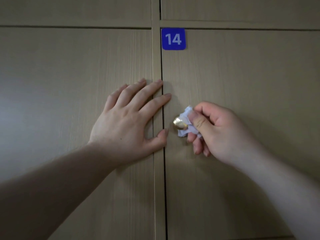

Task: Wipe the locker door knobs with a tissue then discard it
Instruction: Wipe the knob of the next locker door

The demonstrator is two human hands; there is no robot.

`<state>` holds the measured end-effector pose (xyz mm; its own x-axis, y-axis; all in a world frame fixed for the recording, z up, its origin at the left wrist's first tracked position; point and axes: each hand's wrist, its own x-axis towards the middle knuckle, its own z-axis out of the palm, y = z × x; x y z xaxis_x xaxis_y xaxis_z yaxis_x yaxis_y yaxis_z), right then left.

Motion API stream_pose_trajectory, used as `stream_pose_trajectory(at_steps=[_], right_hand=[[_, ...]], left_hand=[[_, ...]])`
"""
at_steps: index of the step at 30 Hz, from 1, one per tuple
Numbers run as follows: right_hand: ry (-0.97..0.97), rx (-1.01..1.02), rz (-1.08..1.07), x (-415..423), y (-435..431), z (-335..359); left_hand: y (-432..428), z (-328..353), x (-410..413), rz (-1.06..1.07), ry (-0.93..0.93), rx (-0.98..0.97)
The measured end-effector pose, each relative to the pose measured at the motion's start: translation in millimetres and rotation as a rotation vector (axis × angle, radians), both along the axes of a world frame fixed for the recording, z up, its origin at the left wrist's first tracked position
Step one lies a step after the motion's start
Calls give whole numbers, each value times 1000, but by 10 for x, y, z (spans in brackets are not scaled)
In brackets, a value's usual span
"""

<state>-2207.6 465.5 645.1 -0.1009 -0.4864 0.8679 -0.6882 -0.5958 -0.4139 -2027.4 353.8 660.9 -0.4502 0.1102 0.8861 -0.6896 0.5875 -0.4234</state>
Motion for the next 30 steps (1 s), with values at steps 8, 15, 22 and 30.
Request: stream_pose_trajectory(at_steps=[8, 15, 22, 30], right_hand=[[102, 169, 7, 22, 30, 137], [577, 317, -388, 205, 201, 465], [269, 87, -191, 56, 2, 222], [324, 85, -135, -30, -1, 196]], left_hand=[[0, 1, -6, -5, 12, -16], [8, -19, -34, -17, 27, -23], [3, -15, -20, -22, 15, -16], [-14, -3, -17, -29, 27, -31]])
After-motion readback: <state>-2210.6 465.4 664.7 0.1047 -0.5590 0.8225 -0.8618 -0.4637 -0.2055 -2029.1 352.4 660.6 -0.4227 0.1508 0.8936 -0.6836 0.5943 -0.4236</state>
